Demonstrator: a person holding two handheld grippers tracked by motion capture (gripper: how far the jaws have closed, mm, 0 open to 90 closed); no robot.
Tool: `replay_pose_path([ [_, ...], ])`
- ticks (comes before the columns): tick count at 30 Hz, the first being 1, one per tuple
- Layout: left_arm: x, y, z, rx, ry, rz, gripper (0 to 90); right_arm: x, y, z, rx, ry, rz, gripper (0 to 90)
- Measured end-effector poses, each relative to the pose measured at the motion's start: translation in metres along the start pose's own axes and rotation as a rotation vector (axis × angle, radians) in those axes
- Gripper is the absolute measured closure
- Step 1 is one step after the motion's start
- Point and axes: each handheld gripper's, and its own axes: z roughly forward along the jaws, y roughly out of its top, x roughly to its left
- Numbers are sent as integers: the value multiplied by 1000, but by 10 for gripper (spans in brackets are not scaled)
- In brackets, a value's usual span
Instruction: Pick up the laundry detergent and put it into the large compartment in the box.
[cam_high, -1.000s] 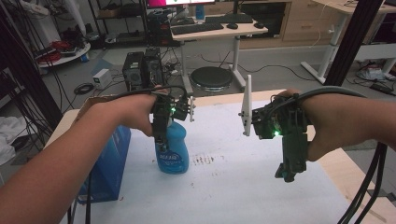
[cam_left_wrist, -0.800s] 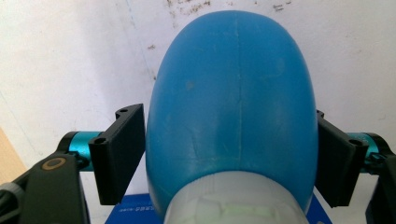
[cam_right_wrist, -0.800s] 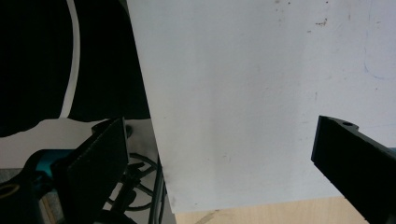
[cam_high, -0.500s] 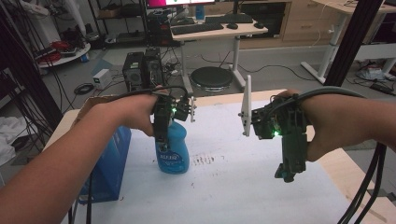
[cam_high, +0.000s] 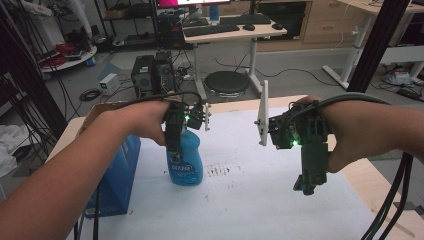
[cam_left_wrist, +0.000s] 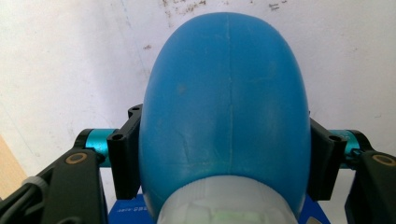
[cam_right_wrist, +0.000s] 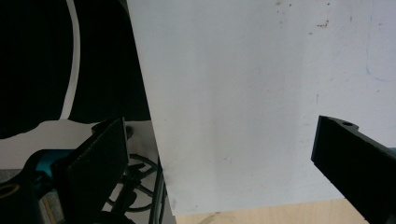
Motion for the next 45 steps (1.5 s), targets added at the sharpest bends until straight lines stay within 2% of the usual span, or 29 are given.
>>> replay_pose_path([
  [8, -1, 1, 0, 7, 2, 0, 358, 0, -1, 1, -4, 1, 1, 31],
  [10, -1, 1, 0, 9, 13, 4, 378, 0, -1, 1, -7, 0, -5, 31],
  [16, -1, 1, 0, 3, 21, 10, 382, 0, 0, 1, -4, -1, -5, 31],
  [18, -1, 0, 0, 5, 20, -10, 382, 1, 0, 1, -4, 1, -2, 31],
  [23, -2, 1, -1, 10, 13, -24, 381, 1, 2, 1, -4, -5, -8, 31],
  [24, -2, -1, -6, 0, -5, -49, 381, 1, 2, 1, -4, -4, -7, 31],
  [25, -2, -1, -6, 0, -5, -49, 381, 1, 2, 1, -4, -4, -7, 31],
  [27, -1, -7, -16, -9, -21, -81, 381, 0, 2, 1, -1, -2, -9, 31],
  [28, -1, -7, -16, -9, -21, -81, 381, 0, 2, 1, -2, -3, -9, 32],
  [33, -2, -16, -38, -8, -5, -138, 380, -1, 2, 1, -2, -2, -13, 32],
  [34, -2, -20, -47, -7, -1, -163, 381, -2, 3, 1, -4, -1, -18, 31],
  [35, -2, -20, -47, -7, -1, -163, 381, -2, 3, 1, -4, -1, -18, 31],
  [45, -6, -41, -93, 16, -4, -323, 380, -3, 9, 3, -4, 3, -41, 31],
])
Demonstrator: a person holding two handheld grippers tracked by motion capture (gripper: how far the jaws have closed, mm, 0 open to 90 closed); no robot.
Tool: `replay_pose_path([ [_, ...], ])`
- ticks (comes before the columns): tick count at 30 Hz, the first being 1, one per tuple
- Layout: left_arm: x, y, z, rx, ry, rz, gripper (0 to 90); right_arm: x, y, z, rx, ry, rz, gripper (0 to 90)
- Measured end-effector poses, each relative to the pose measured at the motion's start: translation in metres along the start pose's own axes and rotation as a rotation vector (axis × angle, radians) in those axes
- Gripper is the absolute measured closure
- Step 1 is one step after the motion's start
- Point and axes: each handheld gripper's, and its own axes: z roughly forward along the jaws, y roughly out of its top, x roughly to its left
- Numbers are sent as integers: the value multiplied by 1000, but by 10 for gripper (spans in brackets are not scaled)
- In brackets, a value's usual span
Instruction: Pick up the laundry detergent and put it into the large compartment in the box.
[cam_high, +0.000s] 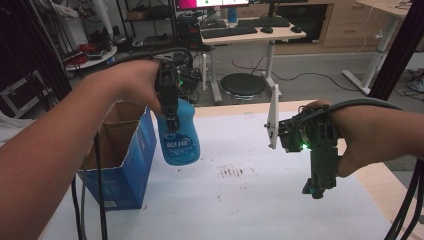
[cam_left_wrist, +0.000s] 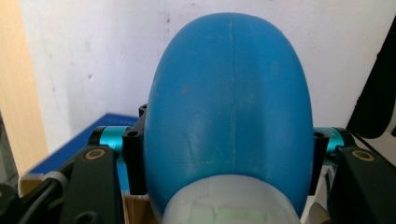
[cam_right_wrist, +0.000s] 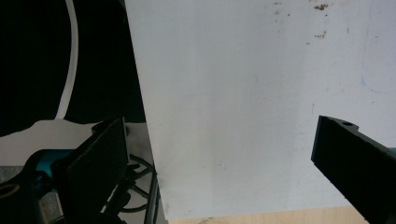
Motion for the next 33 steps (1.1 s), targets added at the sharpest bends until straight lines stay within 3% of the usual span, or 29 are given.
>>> replay_pose_path([
  [3, 1, -10, -17, -1, -1, -65, 380, 0, 2, -1, -5, -7, -6, 32],
  [5, 1, -13, -21, -3, -1, -78, 381, 1, 3, -2, -9, -11, -6, 32],
  [9, 2, -24, -39, -21, 3, -146, 381, 0, 3, -1, -11, -14, -14, 32],
  [20, 5, -60, -73, -65, -25, -401, 381, 2, 7, 0, -7, -15, -23, 32],
  [23, 7, -72, -77, -52, -25, -465, 381, 2, 9, 0, -10, -14, -34, 32],
  [28, 8, -91, -82, -47, -17, -612, 381, 2, 11, 0, -11, -17, -43, 31],
  [29, 8, -91, -82, -47, -17, -612, 381, 2, 11, 0, -11, -17, -43, 31],
  [30, 9, -100, -84, -49, -14, -695, 381, 2, 11, 0, -12, -17, -47, 31],
  [33, 11, -112, -86, -46, -17, -786, 381, 1, 13, 1, -13, -13, -54, 31],
])
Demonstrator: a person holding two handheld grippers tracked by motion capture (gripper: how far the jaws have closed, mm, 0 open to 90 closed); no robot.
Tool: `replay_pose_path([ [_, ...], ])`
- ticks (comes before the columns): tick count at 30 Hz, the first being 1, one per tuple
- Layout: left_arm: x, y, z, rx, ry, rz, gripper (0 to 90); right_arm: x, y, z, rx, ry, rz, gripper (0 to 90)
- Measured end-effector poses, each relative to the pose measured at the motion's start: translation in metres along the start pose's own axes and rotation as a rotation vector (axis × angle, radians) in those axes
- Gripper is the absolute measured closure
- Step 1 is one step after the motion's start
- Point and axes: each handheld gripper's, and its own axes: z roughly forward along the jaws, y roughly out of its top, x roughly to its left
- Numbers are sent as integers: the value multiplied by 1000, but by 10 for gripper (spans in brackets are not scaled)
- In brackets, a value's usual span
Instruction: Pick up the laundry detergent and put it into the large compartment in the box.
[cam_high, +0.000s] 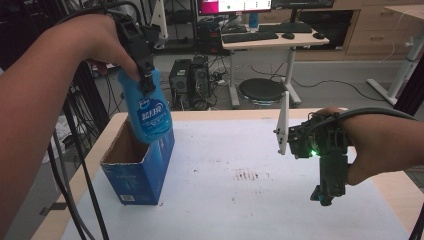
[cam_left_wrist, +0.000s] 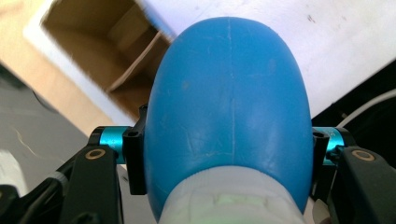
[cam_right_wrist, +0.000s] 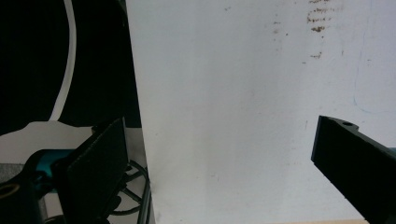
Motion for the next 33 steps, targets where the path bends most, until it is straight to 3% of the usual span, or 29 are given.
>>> replay_pose_path([
  [4, 11, -8, -3, -12, 3, -117, 381, -1, 3, 1, -1, 3, -7, 31],
  [7, 16, -12, -6, -29, 21, -182, 381, -2, 5, 2, -4, 0, -11, 31],
  [19, 35, -25, -2, -15, 71, -338, 381, -4, 7, 3, -2, 4, -13, 32],
  [26, 42, -31, 10, 4, 47, -372, 381, -4, 7, 3, -3, 5, -12, 32],
  [33, 45, -32, 23, 17, 33, -374, 381, -2, 9, 3, -3, 5, -19, 31],
])
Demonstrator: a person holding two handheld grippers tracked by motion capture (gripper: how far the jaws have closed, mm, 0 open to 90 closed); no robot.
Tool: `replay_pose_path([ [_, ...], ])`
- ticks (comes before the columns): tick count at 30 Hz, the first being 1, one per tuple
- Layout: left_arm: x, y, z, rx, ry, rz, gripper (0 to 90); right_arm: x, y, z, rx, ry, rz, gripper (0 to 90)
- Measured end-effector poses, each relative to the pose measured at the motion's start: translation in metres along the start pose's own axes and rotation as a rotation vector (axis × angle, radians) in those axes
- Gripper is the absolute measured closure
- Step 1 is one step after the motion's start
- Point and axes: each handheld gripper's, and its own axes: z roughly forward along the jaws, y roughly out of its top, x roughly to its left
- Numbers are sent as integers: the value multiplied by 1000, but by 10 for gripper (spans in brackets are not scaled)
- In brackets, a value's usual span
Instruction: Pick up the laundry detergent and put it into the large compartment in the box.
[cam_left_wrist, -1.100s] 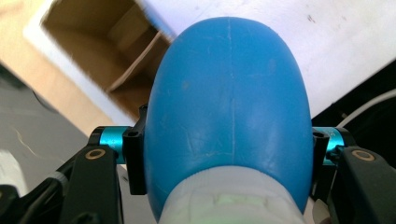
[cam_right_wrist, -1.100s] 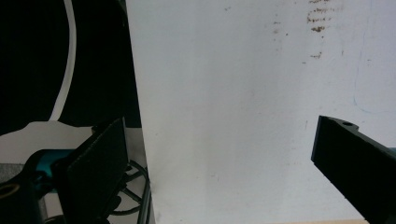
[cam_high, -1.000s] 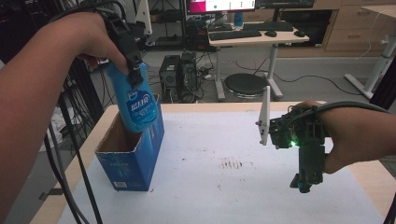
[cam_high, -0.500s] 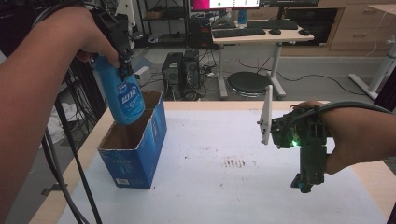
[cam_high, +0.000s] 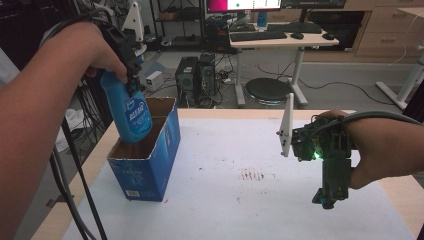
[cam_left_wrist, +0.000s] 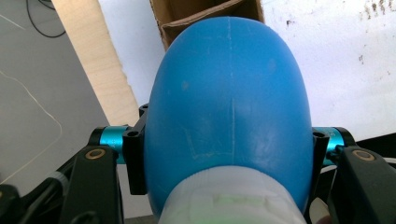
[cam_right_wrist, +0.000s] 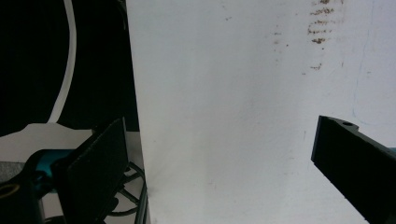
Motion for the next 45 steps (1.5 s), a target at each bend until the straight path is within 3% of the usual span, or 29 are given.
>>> replay_pose_path([
  [11, 5, 3, 37, 37, -26, -3, 381, 2, -1, 1, 3, 2, 2, 32],
  [16, 1, 5, 54, 61, -32, 27, 381, 1, -1, 1, 1, 3, -1, 31],
  [33, -11, 9, 108, 112, -3, 249, 381, 2, 0, 3, 6, -1, -3, 32],
  [45, -17, 9, 134, 106, 0, 430, 381, 3, 4, 5, 13, -6, -17, 32],
])
